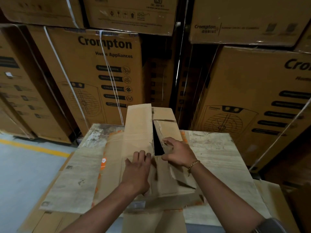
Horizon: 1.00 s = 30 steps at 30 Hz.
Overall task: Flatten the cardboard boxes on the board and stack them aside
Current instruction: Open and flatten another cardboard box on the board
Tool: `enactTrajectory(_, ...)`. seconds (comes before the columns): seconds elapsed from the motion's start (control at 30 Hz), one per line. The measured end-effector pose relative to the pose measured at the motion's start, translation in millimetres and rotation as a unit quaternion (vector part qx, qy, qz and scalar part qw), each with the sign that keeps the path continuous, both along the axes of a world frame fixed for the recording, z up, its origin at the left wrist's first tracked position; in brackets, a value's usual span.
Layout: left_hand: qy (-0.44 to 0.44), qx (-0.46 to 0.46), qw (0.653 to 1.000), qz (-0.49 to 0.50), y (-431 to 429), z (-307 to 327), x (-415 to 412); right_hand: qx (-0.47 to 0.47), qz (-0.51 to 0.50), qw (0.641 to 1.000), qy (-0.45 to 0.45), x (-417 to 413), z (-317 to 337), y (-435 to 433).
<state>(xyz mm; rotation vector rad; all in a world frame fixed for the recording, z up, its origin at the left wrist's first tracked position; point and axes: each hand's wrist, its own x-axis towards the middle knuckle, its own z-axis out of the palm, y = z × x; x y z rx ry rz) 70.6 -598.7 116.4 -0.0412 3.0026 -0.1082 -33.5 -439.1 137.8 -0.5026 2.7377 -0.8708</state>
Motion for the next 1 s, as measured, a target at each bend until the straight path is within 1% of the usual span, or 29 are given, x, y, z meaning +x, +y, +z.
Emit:
enactTrajectory(0.13,0.043,0.018,0.999,0.000,1,-6,23,-0.035,0.026,0.999,0.016,3,0,5)
enactTrajectory(0.23,0.070,0.014,0.997,0.009,3,-11,33,-0.071,0.027,0.997,0.032,8,-3,8)
enactTrajectory(0.4,0.132,-0.001,0.991,0.009,10,-11,48,-0.136,0.025,0.990,0.026,5,-4,20)
enactTrajectory(0.63,0.227,-0.012,0.974,0.010,28,-14,78,-0.237,0.005,0.971,-0.011,-5,0,40)
enactTrajectory(0.77,0.261,-0.023,0.965,0.008,33,-21,92,-0.271,-0.001,0.962,-0.022,-4,3,46)
enactTrajectory(1.0,0.342,-0.031,0.939,0.006,40,-39,109,-0.316,-0.021,0.947,-0.047,-4,-1,54)
